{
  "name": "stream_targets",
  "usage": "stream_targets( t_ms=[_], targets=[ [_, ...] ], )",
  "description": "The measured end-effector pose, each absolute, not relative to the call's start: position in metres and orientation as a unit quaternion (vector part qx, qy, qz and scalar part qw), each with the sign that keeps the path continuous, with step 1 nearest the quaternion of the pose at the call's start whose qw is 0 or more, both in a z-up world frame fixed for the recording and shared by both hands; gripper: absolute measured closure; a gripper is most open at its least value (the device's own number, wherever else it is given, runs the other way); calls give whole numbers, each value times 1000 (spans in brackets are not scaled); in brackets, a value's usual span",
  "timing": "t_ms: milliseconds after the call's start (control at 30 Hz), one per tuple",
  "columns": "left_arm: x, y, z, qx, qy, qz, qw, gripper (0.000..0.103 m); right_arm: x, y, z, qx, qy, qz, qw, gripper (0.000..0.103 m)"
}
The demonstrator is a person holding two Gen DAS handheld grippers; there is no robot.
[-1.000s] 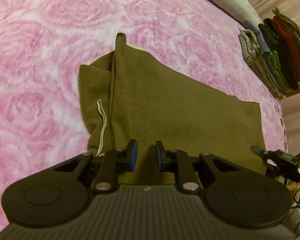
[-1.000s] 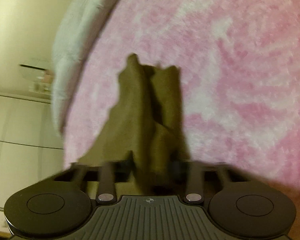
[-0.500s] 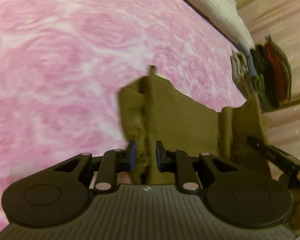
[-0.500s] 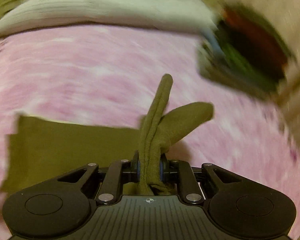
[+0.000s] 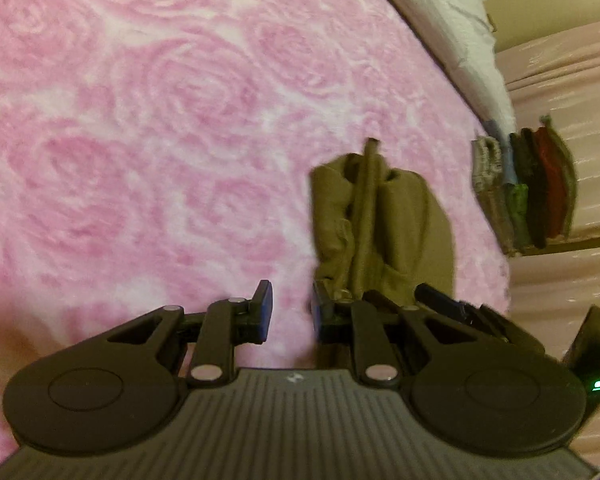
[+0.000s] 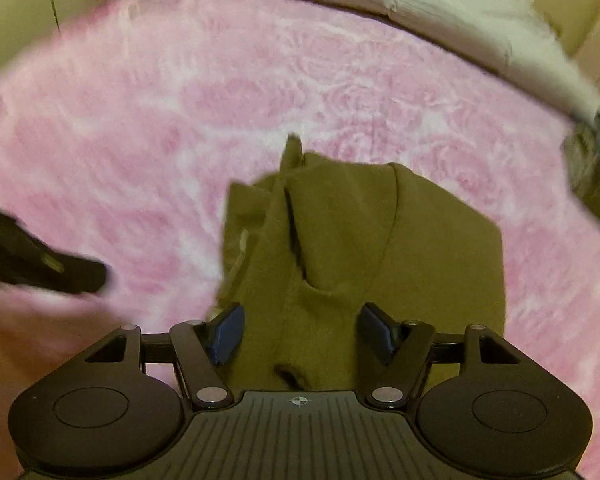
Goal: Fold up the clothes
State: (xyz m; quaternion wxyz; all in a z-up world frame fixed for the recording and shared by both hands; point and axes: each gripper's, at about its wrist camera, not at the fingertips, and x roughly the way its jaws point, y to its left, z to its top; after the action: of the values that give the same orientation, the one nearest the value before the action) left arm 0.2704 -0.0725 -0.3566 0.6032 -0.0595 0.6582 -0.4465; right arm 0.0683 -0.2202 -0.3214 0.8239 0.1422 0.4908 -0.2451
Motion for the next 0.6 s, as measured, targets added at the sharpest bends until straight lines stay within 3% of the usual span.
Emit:
stream_targets(
  t_ms=[167,333,600],
  targets=[
    [248,-101,-352,-105,662,-479,566,85,6,-254,-288,203,445,-300,819,35],
    [224,-137,-369,-100,669,-486,553,77,-50,-321,-322,319,449,-381,743,35],
    [208,-163,-389,-45,658,-481,578,71,-73,-362,-355,417,411,-375,719,35]
  ],
)
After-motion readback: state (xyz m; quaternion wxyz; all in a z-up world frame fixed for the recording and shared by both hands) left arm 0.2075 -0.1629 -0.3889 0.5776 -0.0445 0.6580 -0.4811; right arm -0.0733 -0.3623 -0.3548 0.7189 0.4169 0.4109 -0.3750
